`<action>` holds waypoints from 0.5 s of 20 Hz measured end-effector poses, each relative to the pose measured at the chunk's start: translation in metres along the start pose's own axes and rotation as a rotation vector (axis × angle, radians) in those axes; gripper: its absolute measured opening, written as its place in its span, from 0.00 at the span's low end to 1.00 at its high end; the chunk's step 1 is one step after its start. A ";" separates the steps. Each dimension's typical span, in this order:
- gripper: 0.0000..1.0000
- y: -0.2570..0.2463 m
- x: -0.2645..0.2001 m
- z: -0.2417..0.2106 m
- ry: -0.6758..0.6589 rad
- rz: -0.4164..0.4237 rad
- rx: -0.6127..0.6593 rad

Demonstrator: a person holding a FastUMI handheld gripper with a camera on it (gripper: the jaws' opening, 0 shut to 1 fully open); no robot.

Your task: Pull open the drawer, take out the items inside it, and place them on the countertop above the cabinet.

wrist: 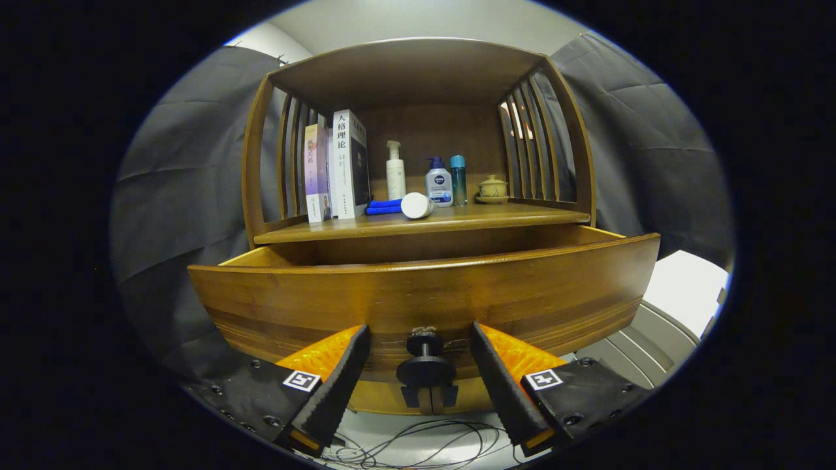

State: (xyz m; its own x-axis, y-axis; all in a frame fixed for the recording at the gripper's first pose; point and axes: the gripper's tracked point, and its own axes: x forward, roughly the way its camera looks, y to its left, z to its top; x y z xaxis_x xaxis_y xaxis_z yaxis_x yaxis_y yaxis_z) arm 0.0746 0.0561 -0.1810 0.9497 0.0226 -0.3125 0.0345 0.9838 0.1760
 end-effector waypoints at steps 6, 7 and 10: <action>0.98 0.002 0.015 0.004 0.004 -0.009 0.003; 0.98 0.001 0.014 0.008 0.002 -0.008 0.001; 0.98 0.001 0.021 0.010 0.003 -0.008 0.001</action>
State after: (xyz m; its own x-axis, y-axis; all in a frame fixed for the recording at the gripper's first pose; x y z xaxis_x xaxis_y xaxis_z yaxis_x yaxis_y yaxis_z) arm 0.0978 0.0554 -0.1781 0.9486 0.0154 -0.3162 0.0423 0.9837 0.1748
